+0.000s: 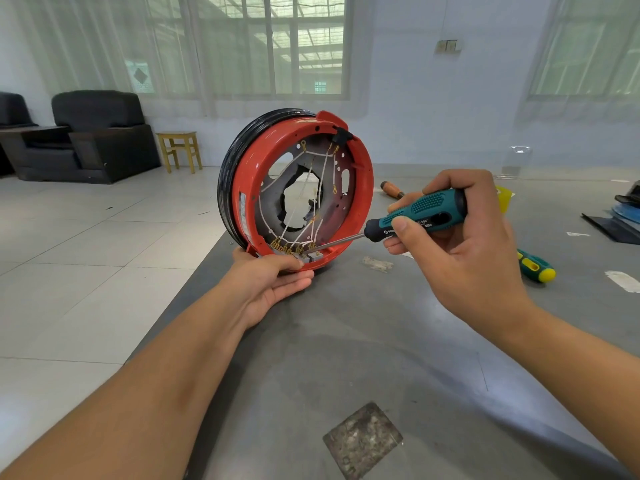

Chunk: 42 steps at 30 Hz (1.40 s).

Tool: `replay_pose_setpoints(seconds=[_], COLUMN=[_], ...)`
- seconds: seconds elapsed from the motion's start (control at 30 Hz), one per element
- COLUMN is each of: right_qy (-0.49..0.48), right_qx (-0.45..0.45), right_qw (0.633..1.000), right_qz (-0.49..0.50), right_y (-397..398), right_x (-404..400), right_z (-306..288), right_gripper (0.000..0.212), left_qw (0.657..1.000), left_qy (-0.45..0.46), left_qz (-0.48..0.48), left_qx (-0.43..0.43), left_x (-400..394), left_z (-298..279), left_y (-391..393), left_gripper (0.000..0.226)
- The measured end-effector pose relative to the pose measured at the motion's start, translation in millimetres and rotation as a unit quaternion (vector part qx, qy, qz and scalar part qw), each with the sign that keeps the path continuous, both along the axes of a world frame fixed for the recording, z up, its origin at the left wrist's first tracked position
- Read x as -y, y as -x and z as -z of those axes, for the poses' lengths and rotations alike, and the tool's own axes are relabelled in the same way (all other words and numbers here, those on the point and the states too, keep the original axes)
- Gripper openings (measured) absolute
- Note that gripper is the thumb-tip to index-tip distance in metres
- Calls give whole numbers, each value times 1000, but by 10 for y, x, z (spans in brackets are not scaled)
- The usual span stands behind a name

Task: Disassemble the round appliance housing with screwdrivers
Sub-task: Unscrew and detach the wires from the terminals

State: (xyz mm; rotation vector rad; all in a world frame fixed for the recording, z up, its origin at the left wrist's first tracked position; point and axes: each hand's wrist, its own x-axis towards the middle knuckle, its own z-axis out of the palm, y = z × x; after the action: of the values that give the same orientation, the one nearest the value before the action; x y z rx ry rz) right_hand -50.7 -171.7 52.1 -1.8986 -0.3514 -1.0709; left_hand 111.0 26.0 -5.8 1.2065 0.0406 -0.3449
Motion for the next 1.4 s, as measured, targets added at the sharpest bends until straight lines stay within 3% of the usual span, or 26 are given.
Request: replay_pose_setpoints(seconds=[0.4,0.7,0.87,1.03,1.23,1.4], right_qy=[10,97,-77,-182,-176,-163], right_qx=[20,36,-29,-64,-71,-62], right_qw=[1000,995,997,981,982,984], right_qz=[-17,4,-11,-3,-20,-29], right_y=[32,42,22,-8,-30,-39], right_x=[90,173,173,228,221,250], right_z=[107,100,57,51,137,153], right_gripper=[39,51,43,42,38,36], left_qw=[1000,1000,1000,1000,1000,999], left_qy=[-1,-10,-13,5,7,9], left_qz=[-3,1,5,4,15,23], left_qx=[-3,-4,-2,-13,-23,-31], left_x=[-1,6,3,-7,-51,-61], left_z=[7,0,-6,1,8,6], left_y=[-5,12,29,5,-14,-19], left_gripper=[73,73,74,69,46,50])
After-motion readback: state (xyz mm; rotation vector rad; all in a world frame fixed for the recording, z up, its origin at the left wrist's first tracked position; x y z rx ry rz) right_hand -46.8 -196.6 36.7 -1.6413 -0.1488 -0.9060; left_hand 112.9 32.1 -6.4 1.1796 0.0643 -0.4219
